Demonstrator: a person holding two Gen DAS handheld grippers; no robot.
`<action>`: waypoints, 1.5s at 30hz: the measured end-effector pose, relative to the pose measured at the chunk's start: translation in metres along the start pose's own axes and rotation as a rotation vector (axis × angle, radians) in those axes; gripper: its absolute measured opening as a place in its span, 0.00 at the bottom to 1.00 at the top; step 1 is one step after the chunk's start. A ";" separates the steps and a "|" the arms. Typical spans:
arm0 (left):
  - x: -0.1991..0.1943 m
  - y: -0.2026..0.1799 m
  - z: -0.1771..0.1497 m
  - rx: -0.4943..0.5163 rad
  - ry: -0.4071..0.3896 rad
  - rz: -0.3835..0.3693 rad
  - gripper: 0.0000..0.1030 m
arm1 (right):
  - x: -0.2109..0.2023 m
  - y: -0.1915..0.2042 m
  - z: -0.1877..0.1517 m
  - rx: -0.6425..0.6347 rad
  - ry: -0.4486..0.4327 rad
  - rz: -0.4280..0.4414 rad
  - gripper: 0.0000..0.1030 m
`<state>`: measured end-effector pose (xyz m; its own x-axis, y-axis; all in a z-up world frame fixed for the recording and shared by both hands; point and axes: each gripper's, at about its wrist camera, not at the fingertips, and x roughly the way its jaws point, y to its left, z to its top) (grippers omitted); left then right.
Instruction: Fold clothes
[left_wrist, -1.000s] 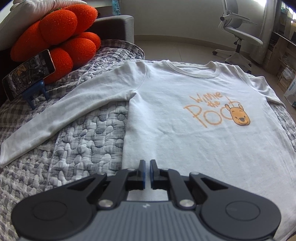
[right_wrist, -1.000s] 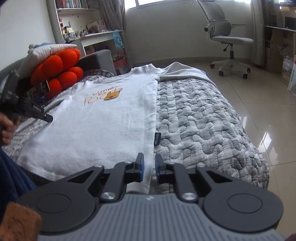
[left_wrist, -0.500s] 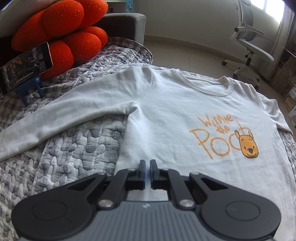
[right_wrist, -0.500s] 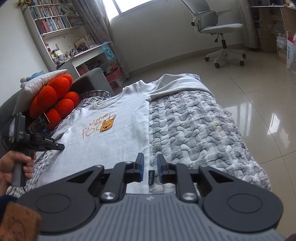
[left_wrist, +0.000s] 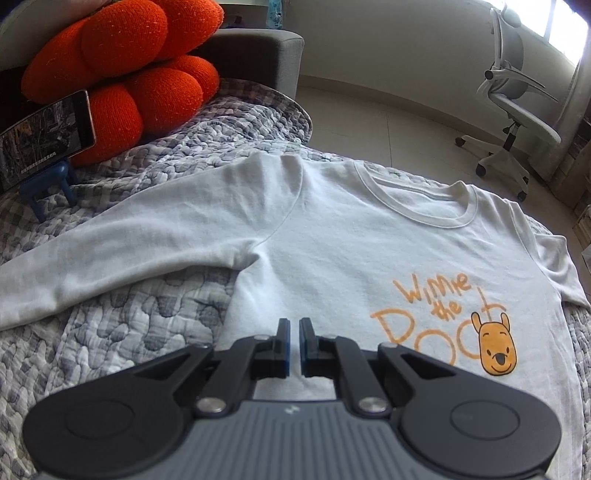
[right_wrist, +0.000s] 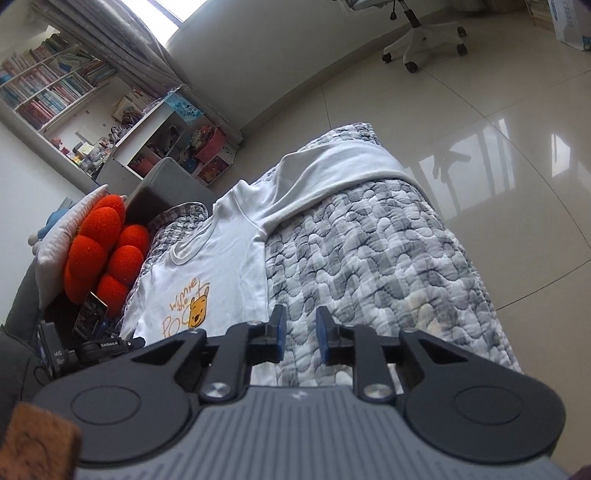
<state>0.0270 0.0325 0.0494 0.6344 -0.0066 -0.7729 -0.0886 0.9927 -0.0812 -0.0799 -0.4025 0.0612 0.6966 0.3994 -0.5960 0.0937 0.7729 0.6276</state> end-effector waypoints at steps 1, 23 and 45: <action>0.001 -0.002 0.001 -0.003 0.001 -0.001 0.06 | 0.008 -0.002 0.004 0.010 0.016 -0.003 0.30; 0.025 -0.029 0.015 -0.026 0.032 -0.009 0.15 | 0.049 -0.069 0.059 0.348 -0.082 0.033 0.34; 0.029 -0.046 0.016 0.033 0.002 0.022 0.17 | 0.075 -0.142 0.075 0.912 -0.231 -0.019 0.49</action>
<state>0.0619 -0.0115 0.0413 0.6309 0.0154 -0.7757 -0.0772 0.9961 -0.0430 0.0122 -0.5193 -0.0349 0.8040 0.2074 -0.5573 0.5593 0.0546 0.8271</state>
